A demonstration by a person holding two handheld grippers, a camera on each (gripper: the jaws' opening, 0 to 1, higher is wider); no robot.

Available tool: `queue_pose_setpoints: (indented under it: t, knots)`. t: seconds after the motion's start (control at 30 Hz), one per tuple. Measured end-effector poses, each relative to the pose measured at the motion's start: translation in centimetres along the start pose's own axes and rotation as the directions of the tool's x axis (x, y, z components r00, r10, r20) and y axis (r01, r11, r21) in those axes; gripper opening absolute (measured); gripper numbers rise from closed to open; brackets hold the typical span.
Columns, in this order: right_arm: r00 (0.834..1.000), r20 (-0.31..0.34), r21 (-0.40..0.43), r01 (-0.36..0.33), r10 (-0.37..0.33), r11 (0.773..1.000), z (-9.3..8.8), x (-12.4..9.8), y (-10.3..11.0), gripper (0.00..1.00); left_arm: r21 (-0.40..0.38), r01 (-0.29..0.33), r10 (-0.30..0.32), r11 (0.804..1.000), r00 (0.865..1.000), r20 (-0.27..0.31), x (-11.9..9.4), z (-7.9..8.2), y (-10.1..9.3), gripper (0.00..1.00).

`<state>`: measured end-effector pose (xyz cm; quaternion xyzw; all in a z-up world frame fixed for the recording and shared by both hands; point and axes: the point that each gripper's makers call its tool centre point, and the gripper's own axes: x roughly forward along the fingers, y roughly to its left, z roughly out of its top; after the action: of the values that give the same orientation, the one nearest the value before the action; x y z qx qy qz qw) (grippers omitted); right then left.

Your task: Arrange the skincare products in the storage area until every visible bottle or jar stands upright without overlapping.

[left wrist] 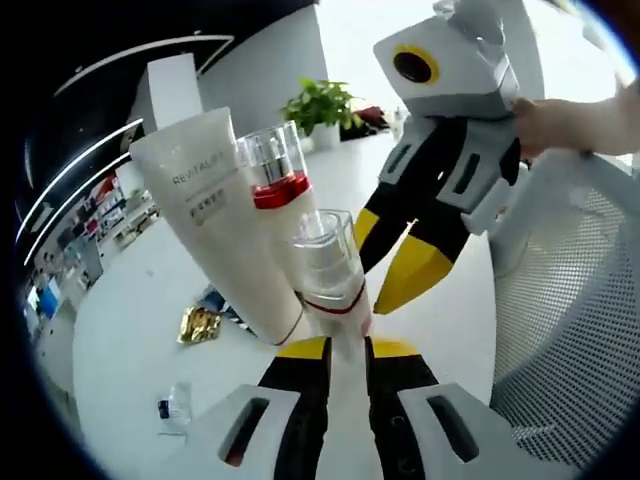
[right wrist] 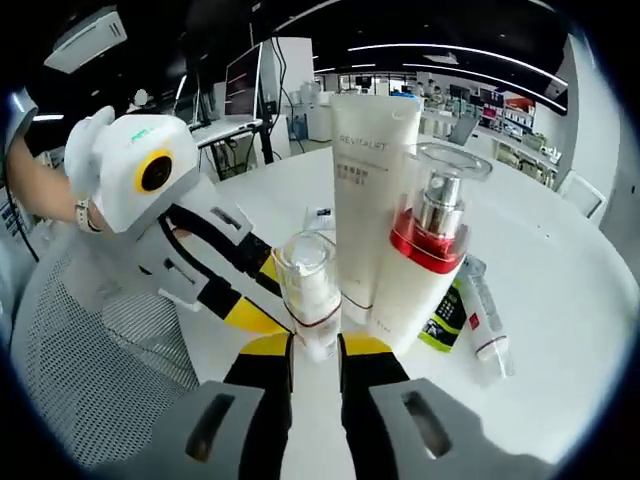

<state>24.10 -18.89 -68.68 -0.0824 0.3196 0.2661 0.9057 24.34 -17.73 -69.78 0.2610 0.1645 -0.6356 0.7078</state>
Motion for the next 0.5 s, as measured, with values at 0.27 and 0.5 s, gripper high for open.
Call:
queue_pose_setpoints:
  t: [0.27, 0.5]
  knots:
    - [0.999, -0.034, 0.0, 0.03, -0.03, 1.0, -1.0, 0.0, -1.7, 0.13, 0.013, 0.0, 0.001, 1.0, 1.0, -0.02, 1.1, 0.5, 0.3, 0.04]
    - [0.998, -0.055, 0.003, 0.033, -0.033, 0.999, -1.4, 0.4, -1.9, 0.13, 0.025, 0.001, 0.0, 1.0, 0.999, -0.038, 1.6, 0.3, 0.4, 0.04]
